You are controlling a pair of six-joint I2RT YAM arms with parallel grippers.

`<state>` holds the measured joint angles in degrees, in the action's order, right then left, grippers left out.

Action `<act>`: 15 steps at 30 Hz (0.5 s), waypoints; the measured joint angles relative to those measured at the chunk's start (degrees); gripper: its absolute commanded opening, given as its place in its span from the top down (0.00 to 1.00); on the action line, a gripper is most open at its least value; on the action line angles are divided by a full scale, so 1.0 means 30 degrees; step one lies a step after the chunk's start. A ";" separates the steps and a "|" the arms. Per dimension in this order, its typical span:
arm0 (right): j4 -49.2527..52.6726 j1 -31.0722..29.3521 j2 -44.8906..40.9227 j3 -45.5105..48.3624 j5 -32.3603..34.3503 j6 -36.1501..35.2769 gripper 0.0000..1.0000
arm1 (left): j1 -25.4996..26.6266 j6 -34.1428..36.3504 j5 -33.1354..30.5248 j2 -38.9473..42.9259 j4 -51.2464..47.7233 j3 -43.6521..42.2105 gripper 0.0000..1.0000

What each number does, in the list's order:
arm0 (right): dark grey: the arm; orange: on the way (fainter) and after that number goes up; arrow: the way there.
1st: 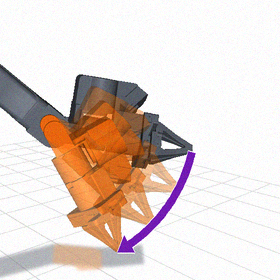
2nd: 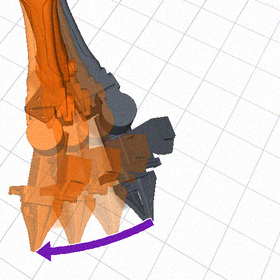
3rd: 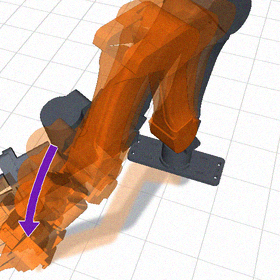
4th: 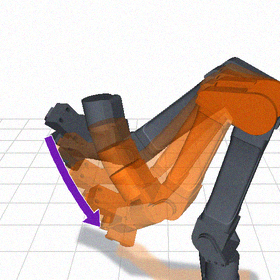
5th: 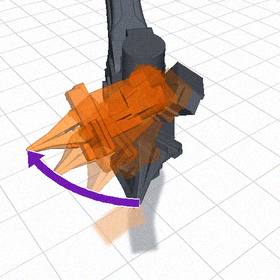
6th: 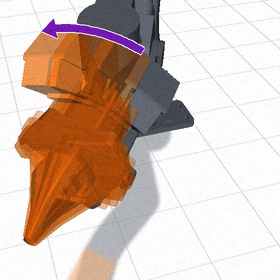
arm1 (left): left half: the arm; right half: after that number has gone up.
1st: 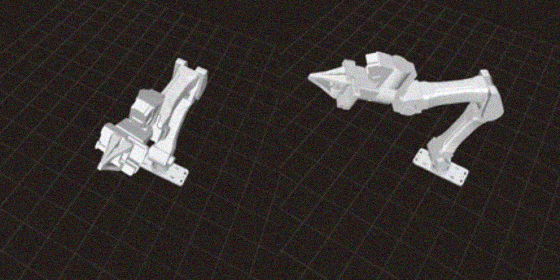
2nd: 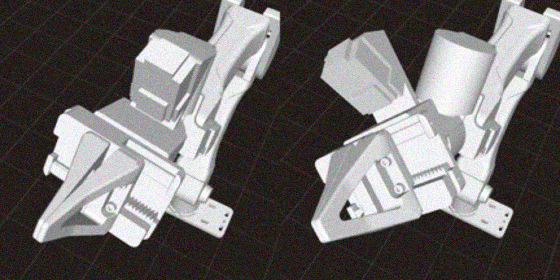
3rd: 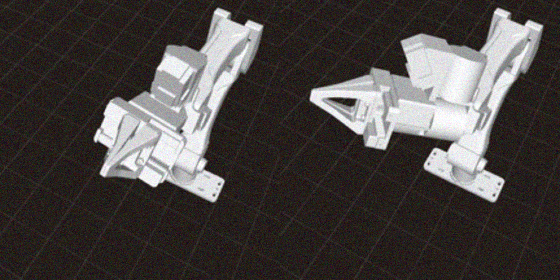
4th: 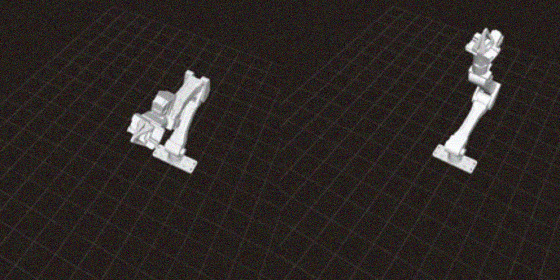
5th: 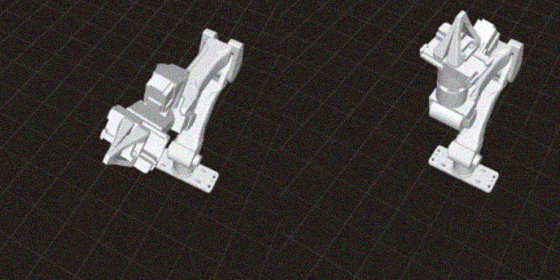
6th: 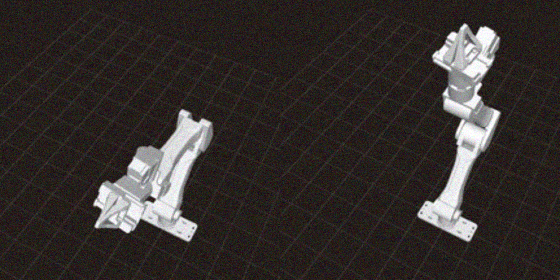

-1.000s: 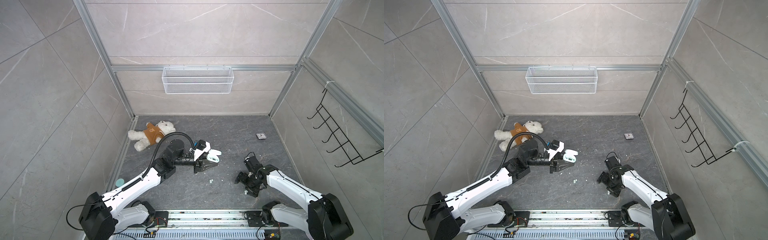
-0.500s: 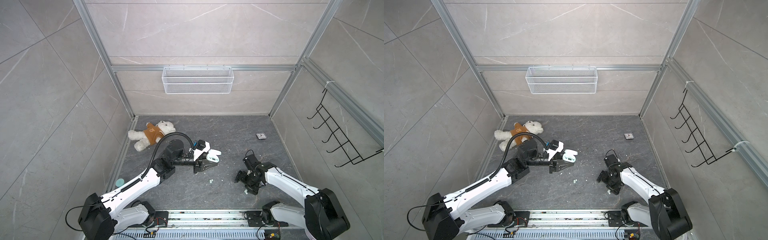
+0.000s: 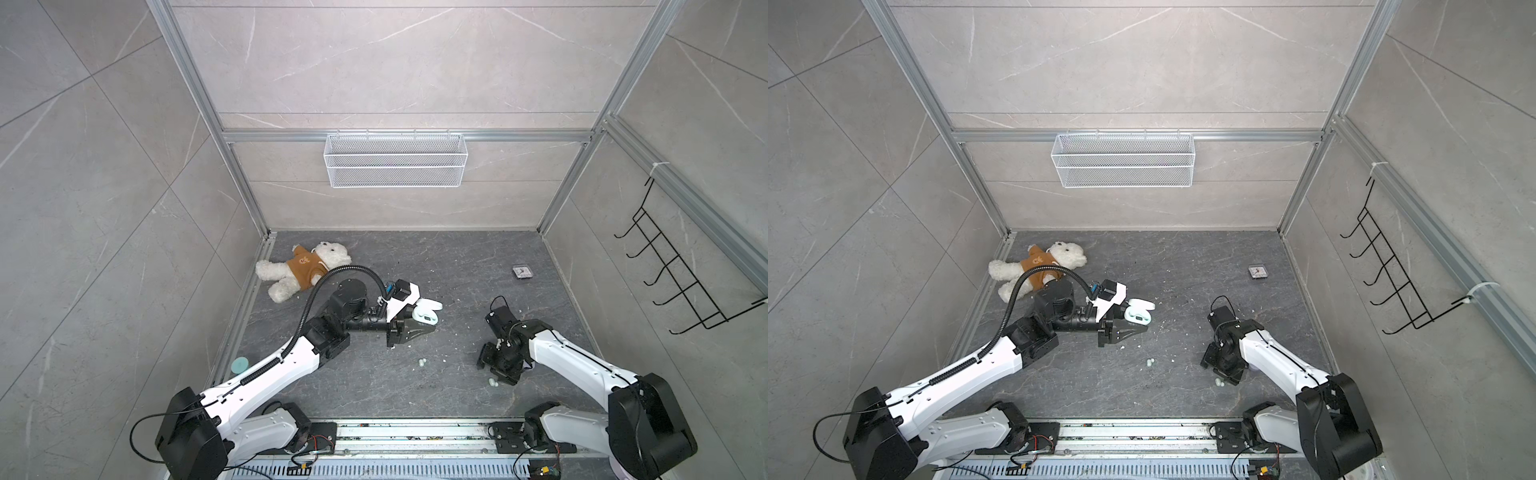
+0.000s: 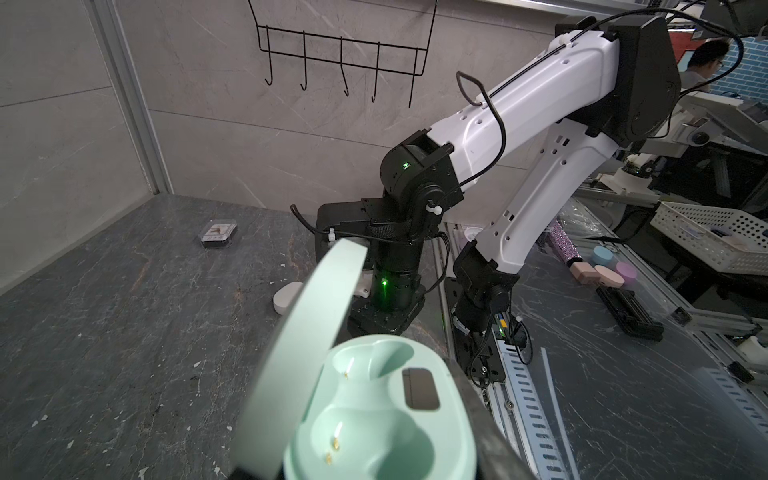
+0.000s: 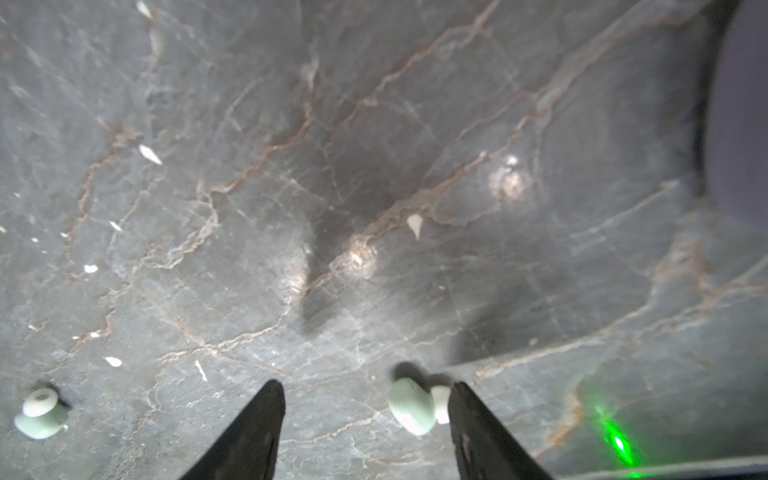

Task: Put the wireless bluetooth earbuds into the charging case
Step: 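Lower the right gripper fingers around the mint-green earbud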

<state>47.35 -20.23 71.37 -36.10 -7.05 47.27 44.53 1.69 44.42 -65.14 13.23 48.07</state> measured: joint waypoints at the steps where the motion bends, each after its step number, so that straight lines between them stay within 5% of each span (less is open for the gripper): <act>1: 0.0000 0.0000 0.0095 -0.0022 0.0022 -0.0182 0.36 | 0.0000 0.0000 0.0000 0.0007 0.0000 0.0000 0.76; 15: -0.0291 0.0000 0.0787 -0.0022 -0.0408 -0.1209 0.36 | 0.0000 0.0000 -0.0124 0.0029 0.0000 0.0000 0.75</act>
<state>46.48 -20.23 73.73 -36.16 -8.27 43.64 44.53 1.69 44.05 -65.06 13.23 48.07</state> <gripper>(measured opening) 0.637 0.419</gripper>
